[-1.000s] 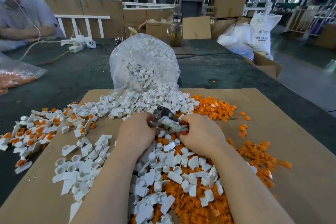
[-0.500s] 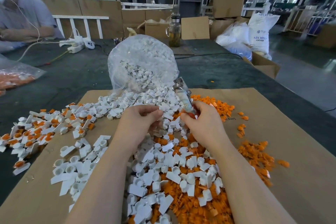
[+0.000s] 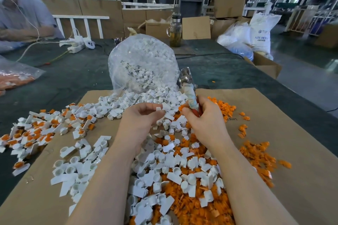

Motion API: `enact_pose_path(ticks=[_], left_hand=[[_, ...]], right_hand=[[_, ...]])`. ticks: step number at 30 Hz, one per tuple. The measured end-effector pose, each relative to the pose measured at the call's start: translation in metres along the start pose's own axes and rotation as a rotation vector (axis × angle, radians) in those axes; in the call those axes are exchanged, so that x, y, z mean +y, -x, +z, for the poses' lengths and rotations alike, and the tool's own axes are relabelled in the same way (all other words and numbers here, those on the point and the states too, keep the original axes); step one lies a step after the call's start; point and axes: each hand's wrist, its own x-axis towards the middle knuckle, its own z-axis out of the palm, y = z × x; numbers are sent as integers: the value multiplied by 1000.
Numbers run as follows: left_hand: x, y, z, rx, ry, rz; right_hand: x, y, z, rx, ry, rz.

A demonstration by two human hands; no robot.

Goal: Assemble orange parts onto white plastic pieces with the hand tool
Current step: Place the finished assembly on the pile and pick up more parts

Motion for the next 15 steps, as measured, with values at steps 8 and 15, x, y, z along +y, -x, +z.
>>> enact_pose_path(ticks=[8, 15], left_hand=[[6, 7, 10, -1, 153, -43], [9, 11, 15, -38, 224, -80]], right_hand=[[-2, 3, 3, 7, -45, -47], [-6, 3, 4, 33, -42, -62]])
